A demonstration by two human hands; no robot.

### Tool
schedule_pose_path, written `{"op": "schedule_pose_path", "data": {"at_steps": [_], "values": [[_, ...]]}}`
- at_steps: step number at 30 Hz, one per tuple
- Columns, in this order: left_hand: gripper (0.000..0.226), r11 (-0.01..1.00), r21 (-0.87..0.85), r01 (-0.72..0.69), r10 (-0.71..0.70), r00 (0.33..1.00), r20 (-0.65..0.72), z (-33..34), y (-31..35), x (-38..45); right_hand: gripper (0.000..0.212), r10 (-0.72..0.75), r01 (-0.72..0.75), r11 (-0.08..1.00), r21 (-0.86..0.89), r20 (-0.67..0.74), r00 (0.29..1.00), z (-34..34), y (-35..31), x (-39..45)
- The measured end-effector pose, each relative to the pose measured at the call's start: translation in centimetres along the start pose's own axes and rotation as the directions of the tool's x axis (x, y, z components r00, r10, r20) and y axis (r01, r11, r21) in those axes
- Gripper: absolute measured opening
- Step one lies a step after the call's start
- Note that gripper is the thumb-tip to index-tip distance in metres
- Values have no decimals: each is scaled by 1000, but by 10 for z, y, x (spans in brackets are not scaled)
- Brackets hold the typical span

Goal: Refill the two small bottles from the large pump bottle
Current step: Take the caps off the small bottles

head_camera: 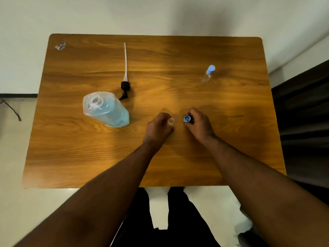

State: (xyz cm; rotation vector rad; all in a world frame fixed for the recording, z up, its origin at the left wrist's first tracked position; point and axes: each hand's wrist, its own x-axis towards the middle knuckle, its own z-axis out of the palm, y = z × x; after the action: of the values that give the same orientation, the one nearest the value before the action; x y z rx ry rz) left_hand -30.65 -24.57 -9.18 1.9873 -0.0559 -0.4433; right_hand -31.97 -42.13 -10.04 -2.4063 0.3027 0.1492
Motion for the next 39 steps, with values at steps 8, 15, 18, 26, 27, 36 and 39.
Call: {"op": "schedule_pose_path", "data": {"at_steps": [8, 15, 18, 26, 27, 36, 39], "values": [[100, 993, -46, 107, -97, 979, 178, -10, -2, 4, 71, 51, -58, 997, 47, 135, 989, -3, 7, 2], [103, 993, -77, 87, -61, 957, 285, -32, 41, 5, 85, 169, -229, 937, 263, 232, 958, -69, 19, -4], [85, 998, -59, -4, 16, 979, 202, -28, 78, 31, 69, 180, -211, 945, 249, 142, 973, -104, 10, 14], [81, 988, 154, 30, -58, 982, 181, 36, 114, 115, 57, -102, 101, 991, -83, -14, 995, -145, -11, 83], [80, 984, 172, 46, -78, 980, 185, 42, 112, 122, 57, -111, 109, 988, -111, -10, 994, -144, -10, 91], [74, 969, 234, 77, -112, 984, 140, 71, 94, 159, 57, -101, 106, 985, -135, 46, 994, -122, 16, 128], [66, 968, 213, 129, -140, 990, 36, 70, 94, 160, 42, -125, 126, 985, -119, 20, 992, -124, 17, 130]]}}
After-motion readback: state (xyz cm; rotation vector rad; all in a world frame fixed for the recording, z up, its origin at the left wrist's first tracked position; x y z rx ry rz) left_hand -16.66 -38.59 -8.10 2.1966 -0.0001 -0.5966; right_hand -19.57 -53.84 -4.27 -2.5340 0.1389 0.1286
